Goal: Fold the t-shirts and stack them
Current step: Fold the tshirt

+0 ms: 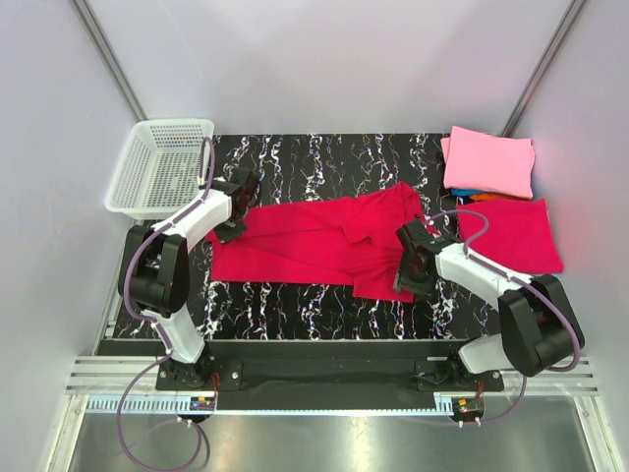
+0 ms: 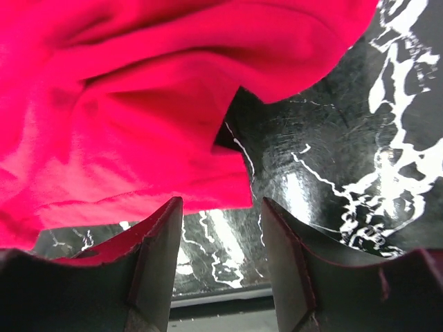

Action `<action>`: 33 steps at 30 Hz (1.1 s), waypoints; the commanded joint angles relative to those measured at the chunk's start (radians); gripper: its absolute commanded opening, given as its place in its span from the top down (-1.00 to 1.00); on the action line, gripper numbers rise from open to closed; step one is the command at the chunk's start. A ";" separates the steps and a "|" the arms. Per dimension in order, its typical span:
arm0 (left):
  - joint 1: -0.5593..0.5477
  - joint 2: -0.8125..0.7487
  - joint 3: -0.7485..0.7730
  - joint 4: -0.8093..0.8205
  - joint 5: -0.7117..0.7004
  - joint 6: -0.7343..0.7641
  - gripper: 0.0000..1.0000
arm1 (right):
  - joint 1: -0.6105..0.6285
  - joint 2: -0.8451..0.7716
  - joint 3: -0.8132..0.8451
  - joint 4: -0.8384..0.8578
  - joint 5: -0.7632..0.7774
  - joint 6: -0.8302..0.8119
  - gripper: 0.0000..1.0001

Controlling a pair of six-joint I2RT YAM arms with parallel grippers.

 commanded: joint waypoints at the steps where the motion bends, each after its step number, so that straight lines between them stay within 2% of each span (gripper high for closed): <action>1: 0.005 -0.033 -0.008 0.024 -0.001 0.020 1.00 | 0.009 0.020 -0.036 0.082 -0.012 0.045 -0.12; 10: 0.012 -0.064 -0.016 0.023 -0.003 0.030 1.00 | 0.011 0.028 -0.067 0.102 0.017 0.073 -0.03; 16: 0.014 -0.075 -0.024 0.023 -0.003 0.033 1.00 | 0.011 0.039 -0.067 0.103 0.035 0.079 0.31; 20: 0.016 -0.092 -0.027 0.018 -0.004 0.036 1.00 | 0.011 0.034 -0.058 0.091 0.037 0.079 0.44; 24: 0.017 -0.109 -0.027 0.012 -0.003 0.040 1.00 | 0.009 -0.001 -0.061 0.070 0.048 0.082 0.40; 27: 0.019 -0.113 -0.025 0.009 -0.003 0.042 1.00 | 0.009 -0.012 -0.061 0.060 0.055 0.088 0.28; 30: 0.019 -0.116 -0.025 0.006 -0.004 0.045 1.00 | 0.009 -0.007 -0.048 0.041 0.064 0.099 0.09; 33: 0.020 -0.119 -0.024 0.004 -0.006 0.047 1.00 | 0.009 -0.022 -0.048 0.025 0.104 0.122 0.06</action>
